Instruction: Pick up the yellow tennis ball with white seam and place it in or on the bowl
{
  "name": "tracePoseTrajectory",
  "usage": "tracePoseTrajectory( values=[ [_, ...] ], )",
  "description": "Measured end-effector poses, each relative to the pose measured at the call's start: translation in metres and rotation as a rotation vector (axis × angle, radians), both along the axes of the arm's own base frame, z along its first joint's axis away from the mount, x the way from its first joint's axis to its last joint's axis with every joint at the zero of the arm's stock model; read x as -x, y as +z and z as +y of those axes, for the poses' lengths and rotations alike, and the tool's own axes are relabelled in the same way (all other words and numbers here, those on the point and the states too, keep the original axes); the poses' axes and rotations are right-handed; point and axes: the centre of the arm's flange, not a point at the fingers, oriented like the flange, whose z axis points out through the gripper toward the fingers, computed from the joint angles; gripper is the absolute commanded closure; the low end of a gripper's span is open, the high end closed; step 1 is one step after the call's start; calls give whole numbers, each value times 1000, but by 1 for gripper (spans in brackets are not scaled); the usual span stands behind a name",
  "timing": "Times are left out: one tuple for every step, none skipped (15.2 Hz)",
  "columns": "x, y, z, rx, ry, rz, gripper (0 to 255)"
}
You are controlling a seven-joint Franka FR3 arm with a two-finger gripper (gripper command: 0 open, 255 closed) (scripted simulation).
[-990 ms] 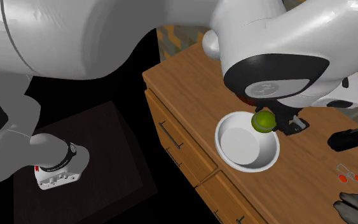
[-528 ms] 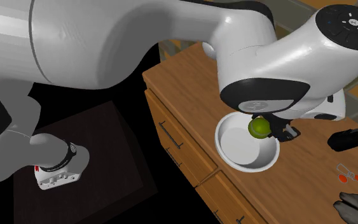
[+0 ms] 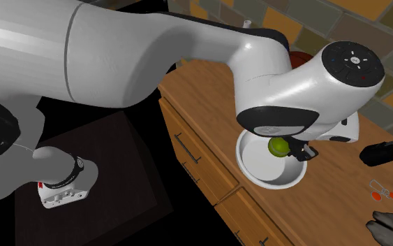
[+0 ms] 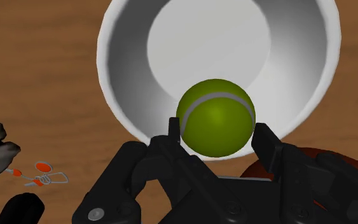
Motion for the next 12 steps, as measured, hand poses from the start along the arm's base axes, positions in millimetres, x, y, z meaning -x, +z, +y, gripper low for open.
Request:
tracePoseTrajectory(
  values=[
    [0,-5,0,0,0,0,255],
    [0,-9,0,0,0,0,255],
    [0,-10,1,0,0,0,255],
    [1,-10,1,0,0,0,255],
    [1,-11,1,0,0,0,255],
    [1,-11,1,0,0,0,255],
    [1,-11,1,0,0,0,255],
    [1,-11,1,0,0,0,255],
    [1,-11,1,0,0,0,0],
    [1,-11,1,0,0,-1,0],
    [1,-11,1,0,0,-1,0],
    [1,-11,1,0,0,-1,0]
  ],
)
